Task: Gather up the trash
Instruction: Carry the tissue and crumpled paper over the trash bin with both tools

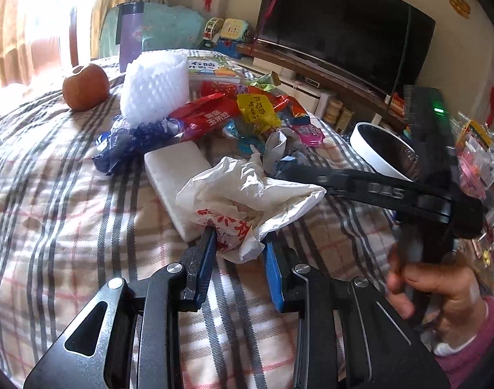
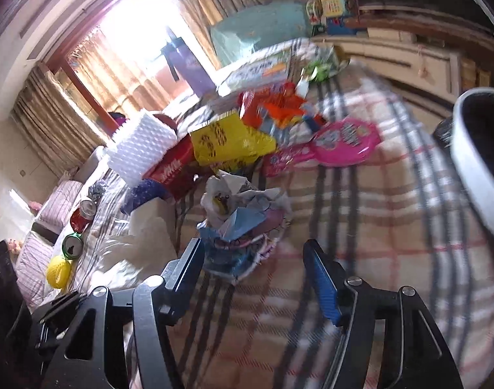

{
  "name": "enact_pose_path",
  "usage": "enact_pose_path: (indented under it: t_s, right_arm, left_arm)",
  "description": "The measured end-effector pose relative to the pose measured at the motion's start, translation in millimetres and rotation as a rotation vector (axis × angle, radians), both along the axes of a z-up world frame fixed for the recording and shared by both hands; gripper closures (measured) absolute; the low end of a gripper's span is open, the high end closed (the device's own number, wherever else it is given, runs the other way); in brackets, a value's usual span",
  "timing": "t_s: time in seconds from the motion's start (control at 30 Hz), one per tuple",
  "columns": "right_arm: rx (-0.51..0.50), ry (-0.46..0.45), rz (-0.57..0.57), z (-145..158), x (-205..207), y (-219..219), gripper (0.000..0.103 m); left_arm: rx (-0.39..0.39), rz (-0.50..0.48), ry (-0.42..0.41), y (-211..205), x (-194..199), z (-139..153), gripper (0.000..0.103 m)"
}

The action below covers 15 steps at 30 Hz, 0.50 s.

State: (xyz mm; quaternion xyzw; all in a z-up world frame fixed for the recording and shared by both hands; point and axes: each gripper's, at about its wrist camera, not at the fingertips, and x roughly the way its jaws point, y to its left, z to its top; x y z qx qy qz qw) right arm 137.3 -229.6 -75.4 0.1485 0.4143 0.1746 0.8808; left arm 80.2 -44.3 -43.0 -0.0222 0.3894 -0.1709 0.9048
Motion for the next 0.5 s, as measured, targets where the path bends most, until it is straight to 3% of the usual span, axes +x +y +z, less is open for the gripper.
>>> enact_pose_path:
  t_s: [0.03, 0.07, 0.1, 0.27, 0.5]
  right_arm:
    - [-0.005, -0.008, -0.002, 0.3, -0.5, 1.4, 0.041]
    - [-0.018, -0.014, -0.001, 1.3, -0.2, 3.4, 0.057]
    - [-0.022, -0.010, 0.009, 1.4, 0.3, 5.1, 0.066]
    - [-0.041, -0.057, -0.001, 11.0, -15.0, -4.1, 0.075]
    - [-0.031, -0.085, -0.062, 25.1, -34.0, -38.4, 0.077]
  left_arm:
    - [0.004, -0.003, -0.003, -1.2, -0.3, 0.0, 0.075]
    - [0.005, -0.005, -0.004, -1.9, -0.2, -0.2, 0.075]
    - [0.004, -0.008, -0.004, -3.3, -0.2, -0.4, 0.075]
    - [-0.005, -0.021, -0.004, -8.3, 3.0, 2.5, 0.075]
    - [-0.014, -0.074, -0.015, -30.9, 4.8, 9.7, 0.075]
